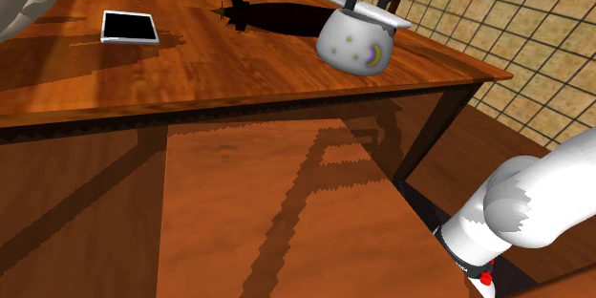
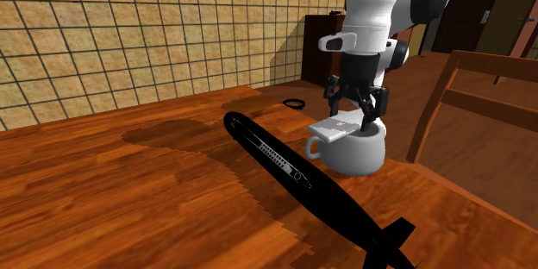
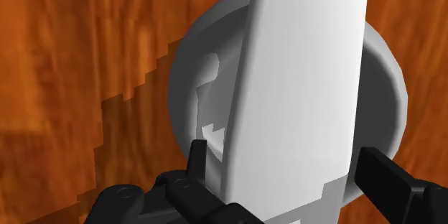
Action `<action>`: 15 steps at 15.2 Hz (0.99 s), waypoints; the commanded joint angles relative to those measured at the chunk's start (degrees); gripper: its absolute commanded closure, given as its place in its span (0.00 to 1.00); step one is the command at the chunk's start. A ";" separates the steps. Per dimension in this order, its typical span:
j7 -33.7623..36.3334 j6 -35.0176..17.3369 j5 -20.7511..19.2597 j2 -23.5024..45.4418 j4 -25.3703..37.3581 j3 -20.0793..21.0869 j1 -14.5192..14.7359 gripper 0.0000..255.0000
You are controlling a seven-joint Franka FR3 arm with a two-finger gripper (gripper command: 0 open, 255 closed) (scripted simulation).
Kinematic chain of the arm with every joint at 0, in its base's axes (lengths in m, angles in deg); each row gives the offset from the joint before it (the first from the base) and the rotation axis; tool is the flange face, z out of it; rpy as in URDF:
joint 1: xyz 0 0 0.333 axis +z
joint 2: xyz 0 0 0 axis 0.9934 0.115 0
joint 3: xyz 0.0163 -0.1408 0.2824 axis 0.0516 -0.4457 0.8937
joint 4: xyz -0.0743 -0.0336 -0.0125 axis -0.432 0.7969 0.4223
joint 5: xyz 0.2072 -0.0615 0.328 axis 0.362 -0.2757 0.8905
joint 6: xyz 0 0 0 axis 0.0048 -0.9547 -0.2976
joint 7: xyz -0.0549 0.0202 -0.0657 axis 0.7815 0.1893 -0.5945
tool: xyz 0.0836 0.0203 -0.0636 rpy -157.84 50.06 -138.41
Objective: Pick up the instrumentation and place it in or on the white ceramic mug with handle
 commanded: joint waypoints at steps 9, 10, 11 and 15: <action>0.89 8.49 -0.83 4.96 13.32 0.52 -0.03 0.00; 0.89 8.48 -0.82 4.94 13.29 0.51 -0.03 0.00; 0.89 8.49 -0.83 4.95 13.31 0.51 -0.03 0.00; 0.89 8.49 -0.83 4.96 13.32 0.51 -0.03 0.00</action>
